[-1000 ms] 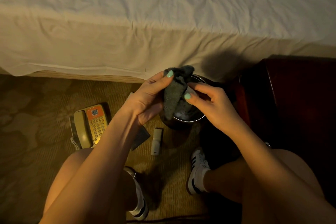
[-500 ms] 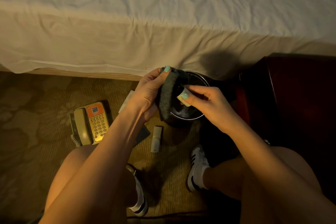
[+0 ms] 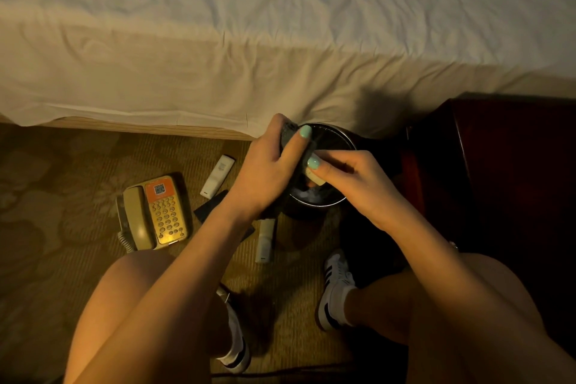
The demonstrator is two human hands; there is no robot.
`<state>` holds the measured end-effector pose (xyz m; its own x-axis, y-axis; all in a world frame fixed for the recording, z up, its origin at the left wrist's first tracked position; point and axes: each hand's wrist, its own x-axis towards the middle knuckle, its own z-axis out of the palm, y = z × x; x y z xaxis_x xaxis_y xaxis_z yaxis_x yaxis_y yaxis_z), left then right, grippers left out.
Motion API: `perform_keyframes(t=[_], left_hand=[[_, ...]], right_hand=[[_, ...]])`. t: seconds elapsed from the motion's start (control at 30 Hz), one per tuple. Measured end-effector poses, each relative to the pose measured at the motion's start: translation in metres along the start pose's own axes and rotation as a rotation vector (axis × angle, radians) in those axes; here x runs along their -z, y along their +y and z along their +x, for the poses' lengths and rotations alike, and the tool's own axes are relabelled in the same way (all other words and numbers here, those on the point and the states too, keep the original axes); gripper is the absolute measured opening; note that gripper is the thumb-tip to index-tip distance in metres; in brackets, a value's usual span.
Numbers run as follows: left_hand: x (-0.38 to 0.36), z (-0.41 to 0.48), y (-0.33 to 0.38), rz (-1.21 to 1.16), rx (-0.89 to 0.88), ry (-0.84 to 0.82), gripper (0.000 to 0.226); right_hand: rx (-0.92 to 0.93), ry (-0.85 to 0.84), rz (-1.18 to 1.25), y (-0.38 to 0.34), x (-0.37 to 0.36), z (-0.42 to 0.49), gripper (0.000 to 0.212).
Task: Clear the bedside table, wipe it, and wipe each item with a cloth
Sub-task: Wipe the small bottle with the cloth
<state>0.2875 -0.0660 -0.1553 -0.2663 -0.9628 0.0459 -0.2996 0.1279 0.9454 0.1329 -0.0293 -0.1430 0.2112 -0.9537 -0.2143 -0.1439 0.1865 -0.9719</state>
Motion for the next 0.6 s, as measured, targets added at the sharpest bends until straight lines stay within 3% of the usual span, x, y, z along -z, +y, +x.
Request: perform_keyframes(t=[0.13,0.3,0.4,0.6], left_hand=[[-0.002,0.004,-0.008,0.079,0.013,0.081,0.032],[-0.004,0.009,-0.010,0.032,0.145,0.059,0.031],[-0.003,0.009,-0.005,-0.111,0.263,0.017,0.029],[0.005,0.005,0.002,-0.373,0.374,-0.027,0.044]], right_hand=[[-0.005,-0.017,-0.042,0.004,-0.005,0.001,0.014],[0.016,0.032,-0.136,0.011,-0.006,0.003,0.016],[0.078,0.082,-0.253,0.014,-0.004,0.006,0.023],[0.064,0.073,-0.127,0.008,0.000,0.007,0.028]])
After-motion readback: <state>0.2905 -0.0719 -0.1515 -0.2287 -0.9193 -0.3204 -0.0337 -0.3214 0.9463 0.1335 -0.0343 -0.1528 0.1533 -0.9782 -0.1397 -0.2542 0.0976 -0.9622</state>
